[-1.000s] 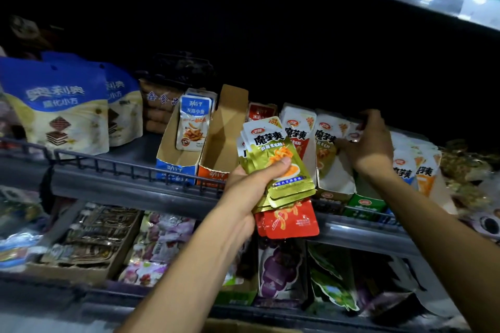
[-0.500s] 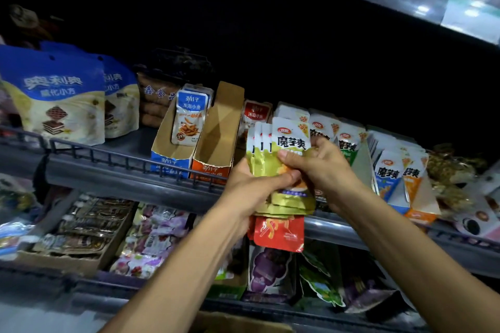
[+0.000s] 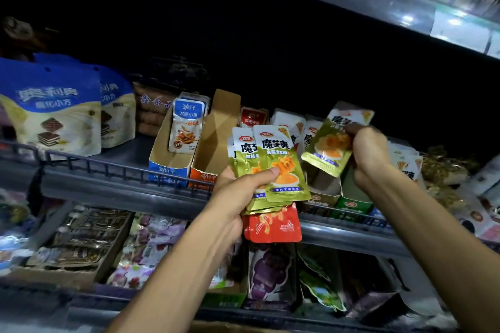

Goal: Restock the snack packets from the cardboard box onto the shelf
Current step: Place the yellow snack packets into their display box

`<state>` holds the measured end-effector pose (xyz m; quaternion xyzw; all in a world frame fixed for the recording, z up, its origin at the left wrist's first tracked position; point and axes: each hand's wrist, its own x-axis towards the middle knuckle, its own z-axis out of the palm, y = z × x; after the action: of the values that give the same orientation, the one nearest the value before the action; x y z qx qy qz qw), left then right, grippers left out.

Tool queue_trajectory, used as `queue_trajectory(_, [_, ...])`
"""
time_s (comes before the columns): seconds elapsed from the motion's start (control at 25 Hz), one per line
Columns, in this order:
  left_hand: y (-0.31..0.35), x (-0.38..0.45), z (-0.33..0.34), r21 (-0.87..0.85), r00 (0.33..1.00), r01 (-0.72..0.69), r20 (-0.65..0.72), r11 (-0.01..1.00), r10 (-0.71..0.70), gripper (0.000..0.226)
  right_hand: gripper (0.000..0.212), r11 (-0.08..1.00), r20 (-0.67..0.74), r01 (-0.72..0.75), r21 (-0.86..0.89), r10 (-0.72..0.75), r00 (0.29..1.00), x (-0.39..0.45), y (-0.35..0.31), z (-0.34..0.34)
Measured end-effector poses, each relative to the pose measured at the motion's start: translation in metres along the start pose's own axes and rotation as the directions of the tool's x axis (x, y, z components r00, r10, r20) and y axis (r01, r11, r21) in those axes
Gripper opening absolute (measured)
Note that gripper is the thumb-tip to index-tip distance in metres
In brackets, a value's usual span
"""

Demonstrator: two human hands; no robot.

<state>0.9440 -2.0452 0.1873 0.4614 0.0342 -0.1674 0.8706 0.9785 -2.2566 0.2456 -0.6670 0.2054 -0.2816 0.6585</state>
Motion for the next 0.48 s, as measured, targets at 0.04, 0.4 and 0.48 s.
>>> queue_trajectory(0.04, [0.001,0.001,-0.001,-0.009,1.0,-0.005,-0.013,1.0,0.005,0.041,0.017,0.993,-0.021,0.096,-0.065,-0.098,0.995,0.009,0.0,-0.006])
queue_trajectory(0.4, [-0.003,0.004,0.001,0.017,1.0,0.013,-0.017,1.0,-0.013,0.046,0.046,0.706,0.311,0.423,-0.568,-0.291,0.905,0.05,0.026,-0.005])
queue_trajectory(0.48, [-0.003,0.004,0.002,0.023,1.0,0.017,-0.006,1.0,-0.017,0.048,0.046,0.463,0.324,0.457,-0.759,-0.34,0.883,0.053,0.038,-0.007])
